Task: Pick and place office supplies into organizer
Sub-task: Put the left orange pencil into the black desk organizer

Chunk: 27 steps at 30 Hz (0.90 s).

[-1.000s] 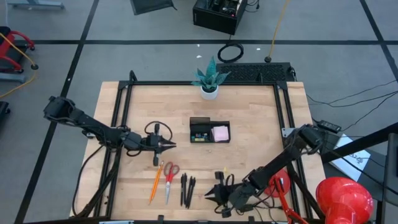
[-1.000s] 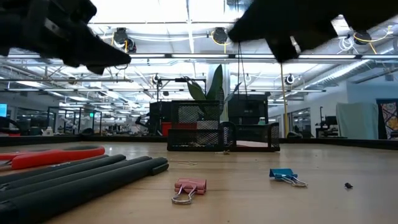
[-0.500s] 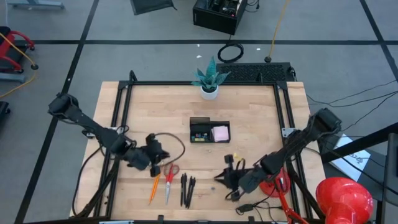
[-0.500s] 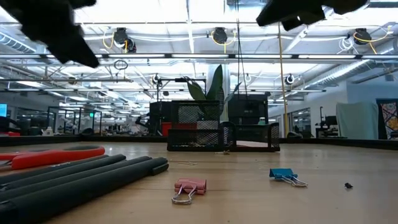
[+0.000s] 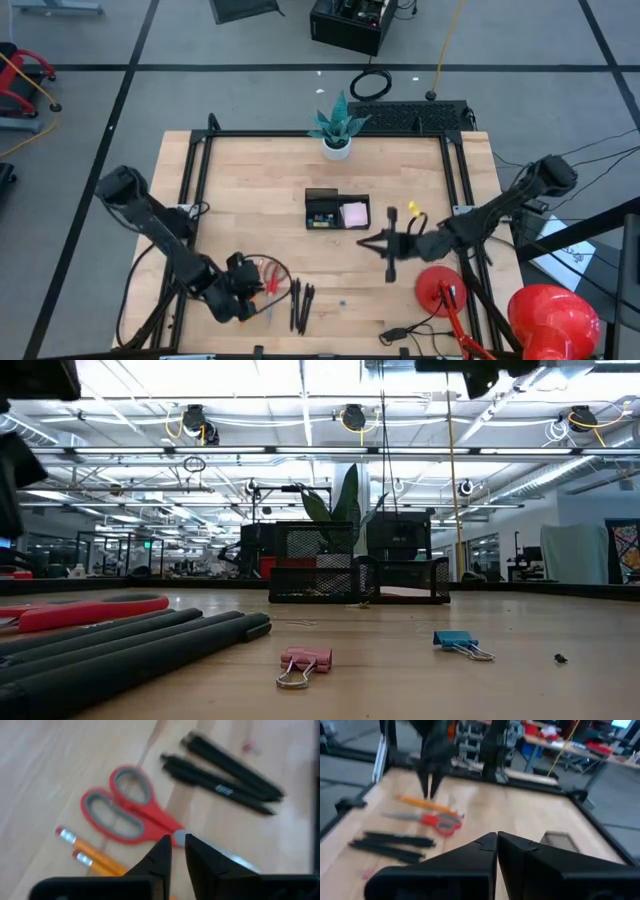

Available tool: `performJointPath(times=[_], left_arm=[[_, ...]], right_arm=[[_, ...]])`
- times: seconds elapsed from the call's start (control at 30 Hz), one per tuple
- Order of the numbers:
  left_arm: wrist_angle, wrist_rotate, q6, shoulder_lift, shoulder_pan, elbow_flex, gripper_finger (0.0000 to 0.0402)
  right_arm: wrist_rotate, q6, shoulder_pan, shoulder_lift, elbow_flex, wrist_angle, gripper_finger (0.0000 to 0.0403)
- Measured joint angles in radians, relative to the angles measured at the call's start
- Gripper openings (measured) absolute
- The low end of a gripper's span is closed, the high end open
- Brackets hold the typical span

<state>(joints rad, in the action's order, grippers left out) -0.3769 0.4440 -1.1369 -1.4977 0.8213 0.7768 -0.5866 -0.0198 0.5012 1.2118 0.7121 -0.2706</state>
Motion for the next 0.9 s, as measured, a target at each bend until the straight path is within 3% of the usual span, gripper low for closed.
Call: performJointPath(times=[0.13,0.43,0.67,0.9], left_arm=[[-0.060,-0.035,-0.081,-0.075,-0.003,0.059,0.0117],[-0.271,-0.115,-0.162,-0.113,-0.019,0.209,0.0237],[-0.509,-0.224,-0.286,-0.113,-0.044,0.246,0.0254],[-0.562,-0.230,-0.290,-0.113,-0.084,0.246,0.0255]], right_arm=[[0.062,-0.022,-0.047,-0.076,-0.027,-0.011,0.0001],[0.067,0.008,-0.084,-0.118,-0.095,-0.025,0.0001],[0.067,-0.026,-0.084,-0.119,-0.099,-0.063,0.0002],[0.066,-0.045,-0.084,-0.118,-0.099,-0.062,0.0003]])
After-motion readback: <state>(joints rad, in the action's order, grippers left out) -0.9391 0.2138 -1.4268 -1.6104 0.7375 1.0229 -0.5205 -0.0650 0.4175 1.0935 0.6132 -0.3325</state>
